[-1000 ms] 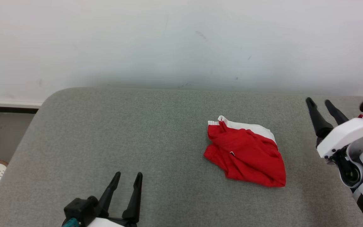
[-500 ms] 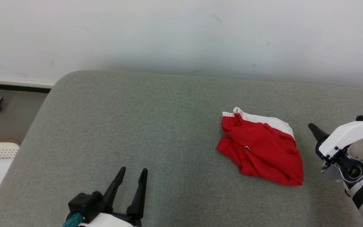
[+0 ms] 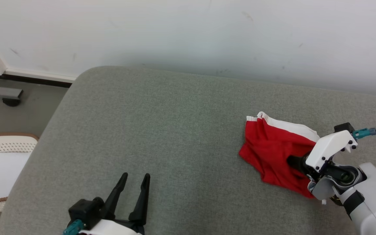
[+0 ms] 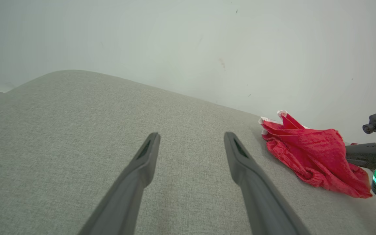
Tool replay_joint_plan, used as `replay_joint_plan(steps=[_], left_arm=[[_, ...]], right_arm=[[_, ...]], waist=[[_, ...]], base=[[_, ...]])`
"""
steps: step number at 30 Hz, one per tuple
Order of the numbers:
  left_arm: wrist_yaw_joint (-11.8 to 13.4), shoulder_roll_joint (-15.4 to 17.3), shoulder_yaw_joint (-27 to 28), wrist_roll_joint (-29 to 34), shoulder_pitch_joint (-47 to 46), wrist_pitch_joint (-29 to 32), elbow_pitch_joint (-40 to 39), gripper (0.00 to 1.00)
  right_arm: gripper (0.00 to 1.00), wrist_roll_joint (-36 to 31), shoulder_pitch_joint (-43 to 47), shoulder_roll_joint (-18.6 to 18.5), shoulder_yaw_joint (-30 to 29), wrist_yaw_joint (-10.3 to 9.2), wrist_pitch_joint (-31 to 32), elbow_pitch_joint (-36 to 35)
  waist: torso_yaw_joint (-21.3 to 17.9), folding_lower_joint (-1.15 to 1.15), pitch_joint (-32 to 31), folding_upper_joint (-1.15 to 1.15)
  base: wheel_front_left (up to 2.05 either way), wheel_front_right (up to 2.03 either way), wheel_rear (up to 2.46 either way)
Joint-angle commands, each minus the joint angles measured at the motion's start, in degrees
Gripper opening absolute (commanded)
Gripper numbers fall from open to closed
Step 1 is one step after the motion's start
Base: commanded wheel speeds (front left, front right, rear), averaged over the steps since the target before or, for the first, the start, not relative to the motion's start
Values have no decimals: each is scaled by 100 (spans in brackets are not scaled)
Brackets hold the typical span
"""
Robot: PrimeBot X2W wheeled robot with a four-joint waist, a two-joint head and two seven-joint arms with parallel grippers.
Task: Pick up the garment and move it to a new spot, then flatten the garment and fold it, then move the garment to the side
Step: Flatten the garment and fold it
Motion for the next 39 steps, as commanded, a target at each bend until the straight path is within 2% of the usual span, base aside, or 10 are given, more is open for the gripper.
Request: replay_joint_plan(steps=[1,12,21,23,24,26,27,28,35,39], left_arm=[[-18,2,36,56,20,2,14,100],[-15,-11,76,101,108,2,57,100],[19,-20,148,124,198,2,7,100],[38,-23,172,133,228,2,-20,100],[43,-25,180,134,240,2,-33,100],[47,-26,211,139,258,2,-68,100],[47,-27,231,141,272,2,-86,100],[56,-24,248,146,286,2,-101,100],[127,23,485,200,329,2,-321,100],[155,23,631,257,358,2,-518,100]], right_arm=[[0,124,168,21,-33,2,131,-182],[0,51,816,155,372,3,766,-1409],[0,156,1284,-50,153,3,357,-2869],[6,100,1390,-143,99,3,176,-3259],[29,47,1445,-220,49,3,46,-3460],[51,-44,1537,-350,-19,3,-183,-3896],[93,-120,1589,-437,-49,3,-319,-4123],[100,-305,1624,-576,-53,3,-463,-4354],[100,-1280,2021,-1259,-251,2,-1595,-5501],[100,-1991,2276,-1419,-607,3,-2577,-5766]], waist=[[-11,0,-44,0],[-256,0,-216,0],[-599,0,-423,0],[-688,0,-468,0],[-730,0,-490,0],[-831,0,-531,0],[-883,0,-549,0],[-933,0,-558,0],[-1322,0,-574,0],[-1528,0,-557,0]], base=[[0,0,0],[0,0,0],[0,0,0],[0,0,0],[0,0,0],[0,0,0],[0,0,0],[0,0,0],[0,0,0],[0,0,0]])
